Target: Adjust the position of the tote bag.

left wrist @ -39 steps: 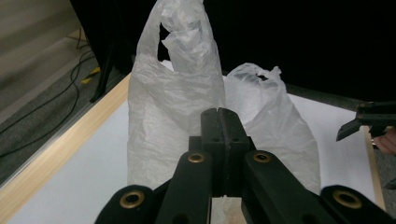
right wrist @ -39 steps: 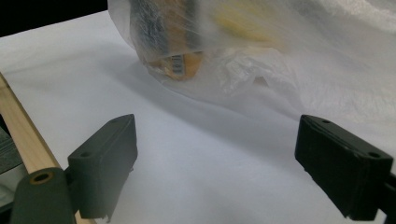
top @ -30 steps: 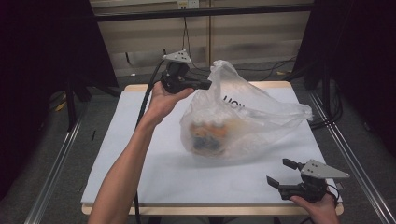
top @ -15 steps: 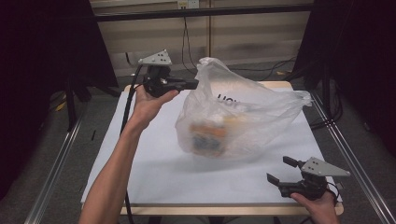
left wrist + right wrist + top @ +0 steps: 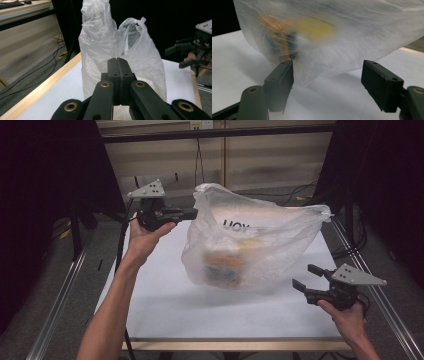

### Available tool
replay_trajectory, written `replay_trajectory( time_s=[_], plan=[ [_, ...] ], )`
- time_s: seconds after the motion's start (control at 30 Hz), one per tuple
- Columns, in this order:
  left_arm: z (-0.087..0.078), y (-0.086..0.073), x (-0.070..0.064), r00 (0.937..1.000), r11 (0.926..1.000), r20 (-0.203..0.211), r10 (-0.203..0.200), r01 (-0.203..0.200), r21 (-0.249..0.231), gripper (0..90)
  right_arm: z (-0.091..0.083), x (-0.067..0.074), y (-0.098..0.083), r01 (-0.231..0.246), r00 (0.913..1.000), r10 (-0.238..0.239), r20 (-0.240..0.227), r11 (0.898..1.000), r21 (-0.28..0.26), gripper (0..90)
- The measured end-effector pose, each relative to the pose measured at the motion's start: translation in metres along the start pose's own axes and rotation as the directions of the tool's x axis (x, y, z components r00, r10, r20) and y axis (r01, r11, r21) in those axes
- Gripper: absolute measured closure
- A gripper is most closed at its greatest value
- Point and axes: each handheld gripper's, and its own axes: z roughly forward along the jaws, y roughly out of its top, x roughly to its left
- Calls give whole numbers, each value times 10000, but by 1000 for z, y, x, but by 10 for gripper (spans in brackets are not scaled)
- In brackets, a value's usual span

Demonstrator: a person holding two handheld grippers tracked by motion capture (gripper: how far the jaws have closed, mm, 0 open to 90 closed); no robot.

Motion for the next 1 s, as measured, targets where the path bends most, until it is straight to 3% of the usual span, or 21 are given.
replay_trajectory(
  time_s=[0.03, 0.1, 0.17, 0.3, 0.4, 0.5, 0.57, 0.63, 0.8, 1.0],
  plan=[
    [-1, -1, 2, 10000, 9999, -15, 98, -97, 30, 900, 2, -2, 4, 105, 9999, -106, 30, 9999, 88, 286],
    [-4, -3, 4, 9999, 9999, -40, -96, 96, -60, 900, 6, -7, 12, 218, 9998, -218, 28, 9998, 37, 309],
    [-5, -4, 6, 9998, 9999, -69, -164, 164, -23, 900, 9, -13, 18, 417, 9985, -418, 343, 9991, 32, 356],
    [-8, -4, 7, 9999, 9998, -115, -129, 128, -121, 900, 16, -30, 28, 226, 9986, -218, 488, 9996, -155, 391],
    [-11, -4, 8, 9998, 9998, -168, -140, 137, -130, 900, 19, -44, 36, -71, 9970, 84, 775, 9998, -179, 357],
    [-13, -5, 8, 9997, 9998, -199, -163, 160, -136, 900, 20, -58, 45, -338, 9951, 354, 926, 9993, -189, 263],
    [-15, -5, 8, 9997, 9996, -193, -174, 170, -215, 900, 22, -66, 50, -376, 9946, 391, 959, 9991, -173, 247],
    [-15, -5, 8, 9996, 9997, -253, -155, 151, -176, 900, 26, -74, 56, -567, 9958, 590, 697, 9978, -342, 246],
    [-19, -7, 10, 9993, 9996, -322, -195, 188, -222, 900, 40, -80, 66, -700, 9950, 710, 700, 9974, -166, 254],
    [-26, -10, 13, 9988, 9994, -425, -228, 217, -255, 900, 51, -91, 66, -1089, 9917, 1090, 682, 9940, -42, 236]
  ],
)
